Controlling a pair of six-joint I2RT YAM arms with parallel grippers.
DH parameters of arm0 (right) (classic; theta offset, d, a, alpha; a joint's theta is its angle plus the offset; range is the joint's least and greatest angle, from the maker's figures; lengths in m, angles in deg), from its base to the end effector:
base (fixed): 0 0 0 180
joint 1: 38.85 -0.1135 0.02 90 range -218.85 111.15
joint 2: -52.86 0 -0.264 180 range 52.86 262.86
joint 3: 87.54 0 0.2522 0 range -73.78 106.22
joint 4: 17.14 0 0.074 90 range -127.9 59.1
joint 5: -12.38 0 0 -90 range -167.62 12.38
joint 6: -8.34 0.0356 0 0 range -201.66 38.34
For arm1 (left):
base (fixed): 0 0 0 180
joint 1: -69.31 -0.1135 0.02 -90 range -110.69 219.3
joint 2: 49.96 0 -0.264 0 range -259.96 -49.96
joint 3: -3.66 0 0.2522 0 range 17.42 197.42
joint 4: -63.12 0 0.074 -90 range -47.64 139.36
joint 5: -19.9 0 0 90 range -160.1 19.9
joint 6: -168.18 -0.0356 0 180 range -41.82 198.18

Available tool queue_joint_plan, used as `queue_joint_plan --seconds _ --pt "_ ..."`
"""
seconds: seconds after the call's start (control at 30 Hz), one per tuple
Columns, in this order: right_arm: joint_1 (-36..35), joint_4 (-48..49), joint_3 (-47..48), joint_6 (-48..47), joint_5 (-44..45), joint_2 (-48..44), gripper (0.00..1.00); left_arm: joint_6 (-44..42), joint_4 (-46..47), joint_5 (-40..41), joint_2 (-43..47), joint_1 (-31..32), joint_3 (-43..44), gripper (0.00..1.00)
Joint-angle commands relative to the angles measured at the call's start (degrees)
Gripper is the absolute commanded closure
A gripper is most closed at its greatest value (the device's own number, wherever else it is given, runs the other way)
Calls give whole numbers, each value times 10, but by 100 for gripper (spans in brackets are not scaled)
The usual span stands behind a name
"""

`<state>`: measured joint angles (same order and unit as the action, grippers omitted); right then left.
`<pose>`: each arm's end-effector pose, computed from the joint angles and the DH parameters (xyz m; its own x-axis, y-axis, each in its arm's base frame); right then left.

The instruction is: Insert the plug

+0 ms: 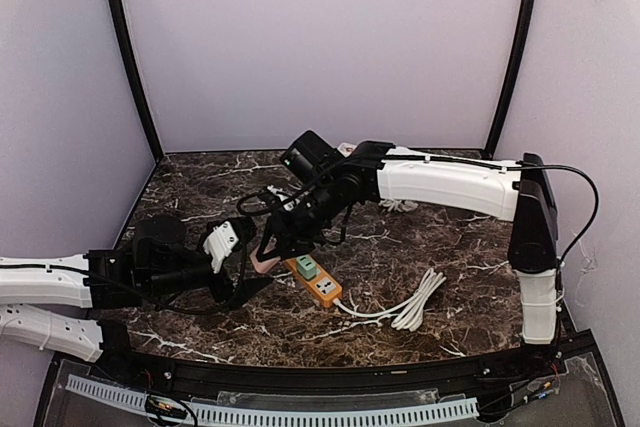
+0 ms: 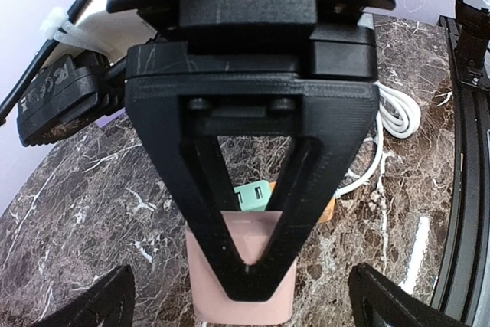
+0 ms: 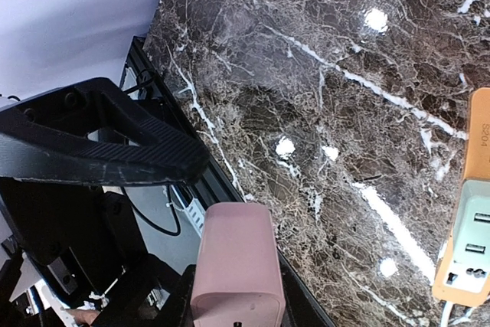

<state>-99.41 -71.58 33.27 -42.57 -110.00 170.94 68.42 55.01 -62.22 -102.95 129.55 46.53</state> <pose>0.2098 0.4105 0.2768 -0.8660 -0.4510 -0.2159 -0.4542 0.5289 0.7170 0.1100 -0.1826 0.2458 -0.0182 0.3702 -0.9288 0.8101 0.5499 0.2033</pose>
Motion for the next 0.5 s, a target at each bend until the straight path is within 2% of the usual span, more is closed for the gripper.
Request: queue_joint_plan --seconds 0.0,0.47 --pt "2 -20 25 -8 33 2 100 -3 -34 -7 22 -2 18 1" --pt "49 -97 67 -51 104 -14 100 15 -103 -15 82 -2 27 1"
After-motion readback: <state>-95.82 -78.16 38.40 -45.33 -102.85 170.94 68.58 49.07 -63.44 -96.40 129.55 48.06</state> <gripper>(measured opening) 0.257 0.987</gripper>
